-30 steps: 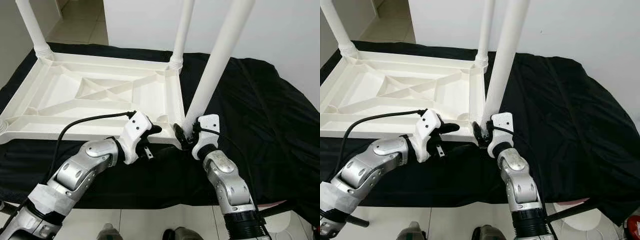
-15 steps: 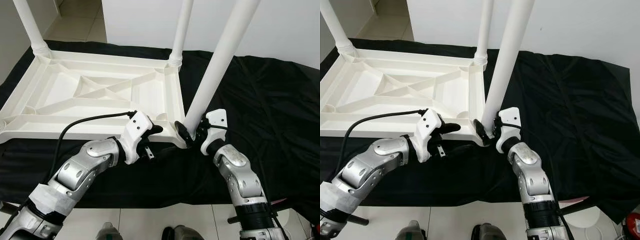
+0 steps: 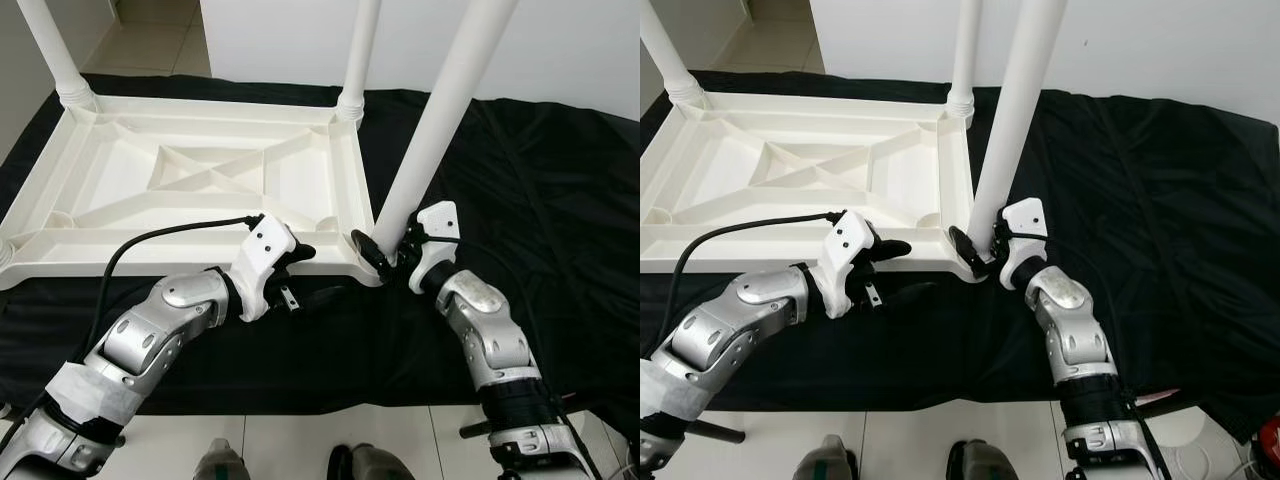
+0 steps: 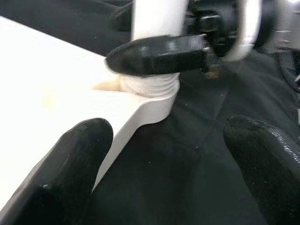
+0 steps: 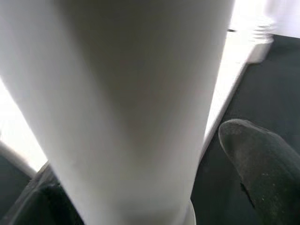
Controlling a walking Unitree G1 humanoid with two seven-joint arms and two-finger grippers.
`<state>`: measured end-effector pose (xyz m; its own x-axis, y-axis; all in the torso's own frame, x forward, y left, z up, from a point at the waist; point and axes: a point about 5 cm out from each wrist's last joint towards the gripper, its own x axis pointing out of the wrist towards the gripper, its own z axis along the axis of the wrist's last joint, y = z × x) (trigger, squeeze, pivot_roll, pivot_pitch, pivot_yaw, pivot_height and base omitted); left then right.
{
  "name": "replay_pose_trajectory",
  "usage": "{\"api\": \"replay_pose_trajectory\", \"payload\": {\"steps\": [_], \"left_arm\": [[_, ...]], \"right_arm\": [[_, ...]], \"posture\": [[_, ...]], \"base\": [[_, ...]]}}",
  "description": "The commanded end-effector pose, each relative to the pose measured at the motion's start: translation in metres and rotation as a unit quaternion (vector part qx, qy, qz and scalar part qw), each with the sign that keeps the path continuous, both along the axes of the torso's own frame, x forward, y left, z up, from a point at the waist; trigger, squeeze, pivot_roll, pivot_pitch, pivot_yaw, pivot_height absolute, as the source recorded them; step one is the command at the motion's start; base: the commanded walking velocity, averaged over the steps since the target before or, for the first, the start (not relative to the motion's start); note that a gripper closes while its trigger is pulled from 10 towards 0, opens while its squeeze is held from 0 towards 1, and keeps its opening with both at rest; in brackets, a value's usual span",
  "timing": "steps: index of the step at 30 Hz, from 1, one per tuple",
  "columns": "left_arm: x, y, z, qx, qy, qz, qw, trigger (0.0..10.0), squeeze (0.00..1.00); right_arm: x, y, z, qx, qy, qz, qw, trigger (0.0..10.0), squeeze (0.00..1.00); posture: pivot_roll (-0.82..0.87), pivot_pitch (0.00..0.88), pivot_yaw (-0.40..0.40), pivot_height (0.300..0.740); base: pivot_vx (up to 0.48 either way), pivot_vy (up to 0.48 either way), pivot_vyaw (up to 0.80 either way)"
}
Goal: Building children table
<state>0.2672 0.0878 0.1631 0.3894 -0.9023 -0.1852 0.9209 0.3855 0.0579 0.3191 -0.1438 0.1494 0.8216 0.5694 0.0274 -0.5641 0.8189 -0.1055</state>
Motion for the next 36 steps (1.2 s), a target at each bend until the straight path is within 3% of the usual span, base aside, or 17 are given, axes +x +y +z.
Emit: {"api": "replay_pose_trajectory", "payload": {"steps": [1, 6, 7, 9, 12, 14, 15, 16, 27, 28, 29, 30, 31, 36], "left_arm": [[-0.014, -0.008, 0.0, -0.001, 0.018, -0.097, 0.995, 10.0, 0.0], [-0.015, -0.011, 0.001, -0.002, 0.018, -0.107, 0.994, 10.0, 0.0], [-0.016, -0.011, 0.001, -0.002, 0.019, -0.109, 0.994, 10.0, 0.0], [-0.016, -0.011, 0.001, -0.002, 0.019, -0.109, 0.994, 10.0, 0.0], [-0.02, -0.013, 0.002, -0.004, 0.023, -0.116, 0.993, 10.0, 0.0], [-0.02, -0.013, 0.002, -0.004, 0.023, -0.116, 0.993, 10.0, 0.0], [-0.022, -0.013, 0.001, -0.003, 0.024, -0.119, 0.993, 10.0, 0.0], [-0.022, -0.013, 0.001, -0.002, 0.025, -0.118, 0.993, 10.0, 0.0], [-0.02, -0.011, -0.001, 0.0, 0.021, -0.108, 0.994, 10.0, 0.0], [-0.019, -0.011, -0.001, -0.001, 0.02, -0.106, 0.994, 10.0, 0.0], [-0.018, -0.011, -0.001, -0.002, 0.02, -0.104, 0.994, 10.0, 0.0], [-0.017, -0.01, -0.001, -0.002, 0.019, -0.102, 0.995, 10.0, 0.0], [-0.016, -0.01, -0.001, -0.001, 0.018, -0.1, 0.995, 10.0, 0.0], [-0.011, -0.009, -0.001, -0.002, 0.011, -0.089, 0.996, 10.0, 0.0]], "right_arm": [[0.001, -0.005, 0.0, -0.002, -0.004, 0.014, 1.0, 10.0, 0.0], [0.007, -0.001, 0.003, -0.008, -0.01, 0.063, 0.998, 10.0, 0.0], [0.009, 0.003, 0.002, -0.012, -0.005, 0.096, 0.995, 10.0, 0.0], [0.009, 0.003, 0.002, -0.012, -0.005, 0.096, 0.995, 10.0, 0.0], [0.016, 0.014, -0.003, -0.038, 0.012, 0.154, 0.987, 10.0, 0.0], [0.016, 0.014, -0.003, -0.038, 0.012, 0.154, 0.987, 10.0, 0.0], [0.018, 0.015, -0.006, -0.044, 0.019, 0.162, 0.986, 4.6, 0.0], [0.019, 0.015, -0.008, -0.049, 0.024, 0.167, 0.984, 0.0, 0.0], [0.018, -0.001, -0.017, -0.053, 0.035, 0.164, 0.984, 0.0, 0.0], [0.017, -0.002, -0.017, -0.05, 0.033, 0.157, 0.986, 2.3, 0.0], [0.016, -0.003, -0.017, -0.047, 0.031, 0.151, 0.987, 2.3, 0.0], [0.016, -0.003, -0.017, -0.042, 0.031, 0.146, 0.988, 8.0, 0.0], [0.015, -0.003, -0.017, -0.041, 0.032, 0.138, 0.989, 10.0, 0.0], [0.013, 0.0, -0.017, -0.025, 0.028, 0.1, 0.994, 10.0, 0.0]], "posture": [[0.11, 0.102, -0.048, 0.74], [0.11, 0.1, -0.046, 0.74], [0.11, 0.102, -0.044, 0.74], [0.11, 0.102, -0.044, 0.74], [0.12, 0.1, -0.043, 0.74], [0.12, 0.1, -0.043, 0.74], [0.12, 0.1, -0.043, 0.74], [0.13, 0.091, -0.049, 0.74], [0.12, 0.074, -0.058, 0.74], [0.11, 0.066, -0.06, 0.74], [0.11, 0.066, -0.06, 0.74], [0.11, 0.062, -0.062, 0.74], [0.11, 0.06, -0.063, 0.74], [0.11, 0.049, -0.064, 0.74]], "base": [[0.0, 0.0, 0.0], [0.0, 0.0, 0.0], [0.0, 0.0, 0.0], [0.0, 0.0, 0.0], [0.0, 0.0, 0.0], [0.0, 0.0, 0.0], [0.0, 0.0, 0.0], [0.0, 0.0, 0.0], [0.0, 0.0, 0.0], [0.0, 0.0, 0.0], [0.0, 0.0, 0.0], [0.0, 0.0, 0.0], [0.0, 0.0, 0.0], [0.0, 0.0, 0.0]]}}
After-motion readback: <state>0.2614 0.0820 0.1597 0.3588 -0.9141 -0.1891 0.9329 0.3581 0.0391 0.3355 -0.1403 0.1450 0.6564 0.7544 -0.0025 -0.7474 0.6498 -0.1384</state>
